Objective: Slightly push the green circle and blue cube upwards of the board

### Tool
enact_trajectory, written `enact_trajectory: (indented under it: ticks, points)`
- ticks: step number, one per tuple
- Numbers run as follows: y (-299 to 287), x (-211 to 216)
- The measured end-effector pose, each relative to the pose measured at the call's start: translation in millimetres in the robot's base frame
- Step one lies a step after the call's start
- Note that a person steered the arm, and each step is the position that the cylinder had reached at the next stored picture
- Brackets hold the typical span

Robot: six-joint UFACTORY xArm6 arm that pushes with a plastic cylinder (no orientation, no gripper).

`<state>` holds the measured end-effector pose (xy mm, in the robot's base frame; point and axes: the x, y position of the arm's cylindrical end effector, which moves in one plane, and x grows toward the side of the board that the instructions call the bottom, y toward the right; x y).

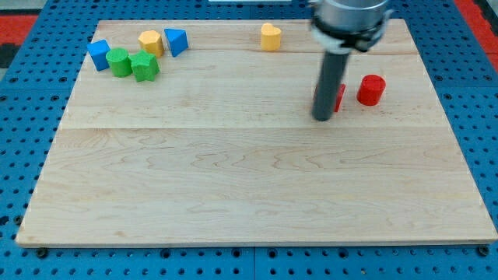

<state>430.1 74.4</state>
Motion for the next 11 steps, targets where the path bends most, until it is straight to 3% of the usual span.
enact_trajectory:
  ticks: [1, 2, 3, 5, 6, 7, 9, 11]
  points:
    - [-39.8, -29.6]
    - [10.0, -82.5]
    - [16.9, -122.2]
    - [-13.3, -176.2]
    - [-61.6, -191.7]
    - [-107.1, -180.8]
    - [-119.0, -98.3]
    - [-130.1, -76.5]
